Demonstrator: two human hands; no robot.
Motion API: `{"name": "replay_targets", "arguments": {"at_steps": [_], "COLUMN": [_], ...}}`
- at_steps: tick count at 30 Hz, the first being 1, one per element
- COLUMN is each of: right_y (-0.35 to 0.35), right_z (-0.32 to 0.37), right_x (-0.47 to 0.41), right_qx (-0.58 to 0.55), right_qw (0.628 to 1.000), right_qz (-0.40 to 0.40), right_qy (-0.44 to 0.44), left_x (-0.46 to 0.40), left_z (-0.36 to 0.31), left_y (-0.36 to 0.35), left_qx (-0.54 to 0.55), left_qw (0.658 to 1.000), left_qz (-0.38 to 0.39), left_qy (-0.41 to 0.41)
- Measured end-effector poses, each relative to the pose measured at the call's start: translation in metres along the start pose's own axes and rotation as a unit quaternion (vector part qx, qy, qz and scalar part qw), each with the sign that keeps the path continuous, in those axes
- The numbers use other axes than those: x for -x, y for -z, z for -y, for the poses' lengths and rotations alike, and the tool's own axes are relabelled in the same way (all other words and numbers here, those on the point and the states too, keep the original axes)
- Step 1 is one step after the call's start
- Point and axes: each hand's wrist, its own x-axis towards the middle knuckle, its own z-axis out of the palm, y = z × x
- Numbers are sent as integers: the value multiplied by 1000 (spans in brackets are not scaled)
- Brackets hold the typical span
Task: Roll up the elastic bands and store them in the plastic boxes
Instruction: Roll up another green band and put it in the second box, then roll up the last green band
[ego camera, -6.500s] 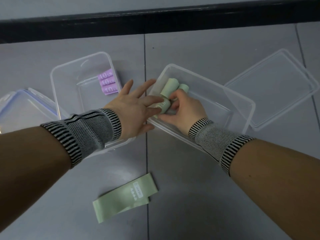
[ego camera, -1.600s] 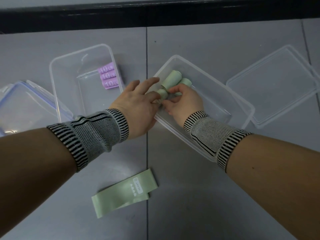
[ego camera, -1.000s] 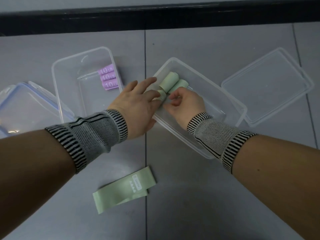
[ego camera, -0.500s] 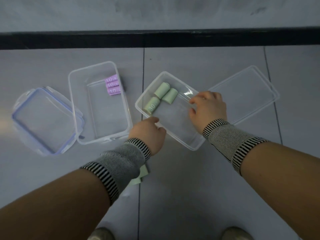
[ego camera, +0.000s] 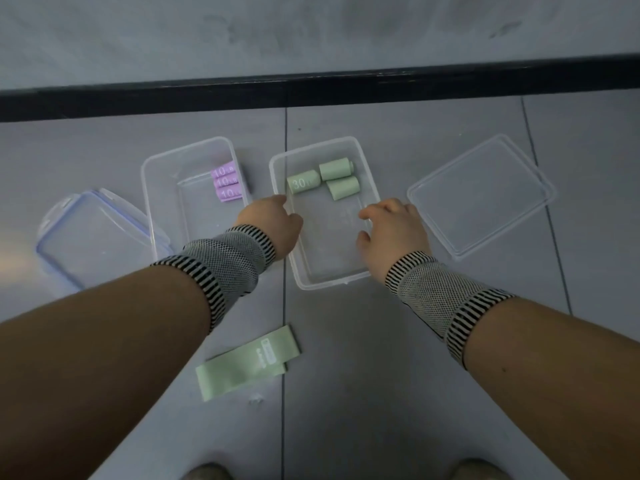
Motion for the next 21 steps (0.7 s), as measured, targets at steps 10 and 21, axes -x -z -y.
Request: {"name": "replay_targets", "arguments": {"at_steps": [10, 21], "right_y": [-3, -4], "right_z": [8, 52], "right_x": [-1, 58], "right_qx": [-2, -101], "right_qw": [1000, 984], "right_qz": [5, 18], "right_qy": [4, 145], "left_x": [-7, 76], "left_z": [12, 55], "left_y": [-5, -13], "left_qx": [30, 113], "left_qw": [998, 974], "left_qz": [-36, -101], "left_qy": [-48, -169]}}
